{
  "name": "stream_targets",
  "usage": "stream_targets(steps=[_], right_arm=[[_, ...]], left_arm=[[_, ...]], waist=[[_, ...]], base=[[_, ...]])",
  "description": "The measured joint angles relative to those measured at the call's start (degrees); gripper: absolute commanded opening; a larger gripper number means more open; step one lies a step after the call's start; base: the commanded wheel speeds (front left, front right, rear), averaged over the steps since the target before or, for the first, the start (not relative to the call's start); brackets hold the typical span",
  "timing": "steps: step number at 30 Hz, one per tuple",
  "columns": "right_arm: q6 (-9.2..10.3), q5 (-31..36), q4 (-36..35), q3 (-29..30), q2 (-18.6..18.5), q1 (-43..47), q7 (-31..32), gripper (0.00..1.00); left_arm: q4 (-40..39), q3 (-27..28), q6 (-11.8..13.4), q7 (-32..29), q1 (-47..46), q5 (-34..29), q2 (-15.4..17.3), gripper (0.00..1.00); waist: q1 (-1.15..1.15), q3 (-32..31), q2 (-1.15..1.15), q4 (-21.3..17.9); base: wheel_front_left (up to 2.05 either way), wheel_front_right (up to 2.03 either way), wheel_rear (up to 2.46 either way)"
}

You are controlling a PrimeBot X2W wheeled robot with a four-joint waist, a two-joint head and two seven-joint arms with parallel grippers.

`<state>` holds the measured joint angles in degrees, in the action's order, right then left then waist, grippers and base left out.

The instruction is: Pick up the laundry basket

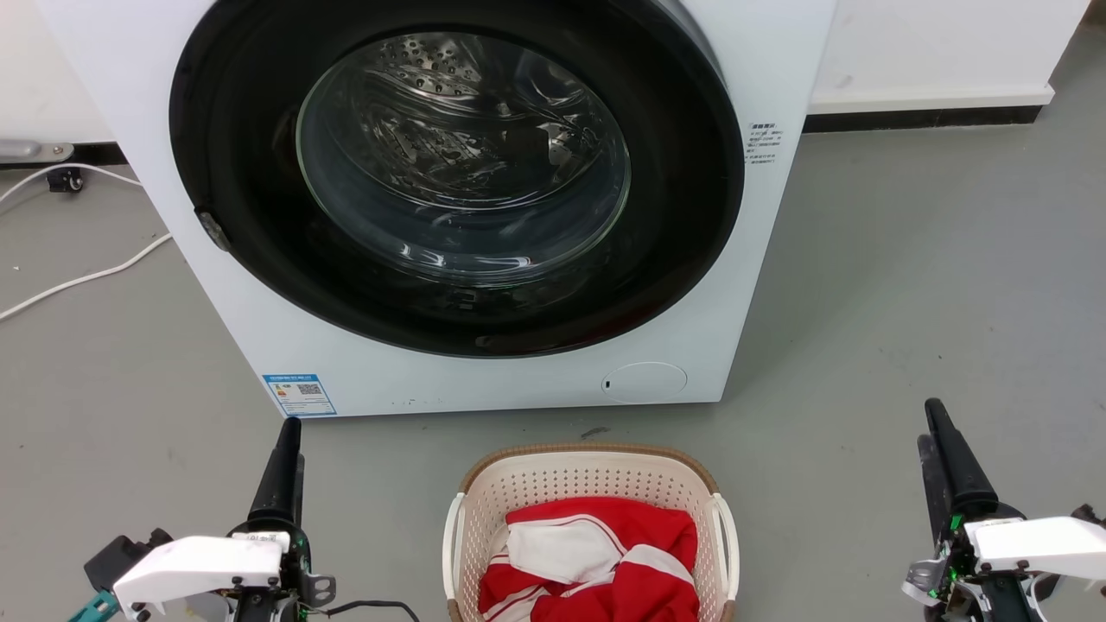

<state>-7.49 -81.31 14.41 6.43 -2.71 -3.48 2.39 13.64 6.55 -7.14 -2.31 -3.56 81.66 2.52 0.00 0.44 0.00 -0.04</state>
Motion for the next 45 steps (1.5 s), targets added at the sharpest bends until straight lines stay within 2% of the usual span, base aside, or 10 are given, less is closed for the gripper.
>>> stream_targets(steps=[16, 26, 45], right_arm=[[0.00, 19.7, -5.3, -1.8, 0.0, 0.0, -3.7, 1.00], [0.00, 31.6, -6.2, -3.0, 0.0, 0.1, -5.8, 1.00], [0.00, 50.3, -8.5, -5.1, 0.0, 1.1, -9.2, 1.00]], left_arm=[[-5.0, -1.4, 2.7, 3.6, -0.2, -16.2, 0.0, 1.00], [-6.6, -3.3, 4.1, 5.7, -0.2, -27.4, 0.1, 1.00], [-8.8, -5.6, 6.2, 9.1, 0.5, -44.8, 0.1, 1.00]], waist=[[0.00, 0.3, 0.00, 0.0], [0.00, 0.4, 0.00, 0.0], [0.00, 0.5, 0.00, 0.0]], base=[[0.00, 0.00, 0.00], [0.00, 0.00, 0.00], [0.00, 0.00, 0.00]])
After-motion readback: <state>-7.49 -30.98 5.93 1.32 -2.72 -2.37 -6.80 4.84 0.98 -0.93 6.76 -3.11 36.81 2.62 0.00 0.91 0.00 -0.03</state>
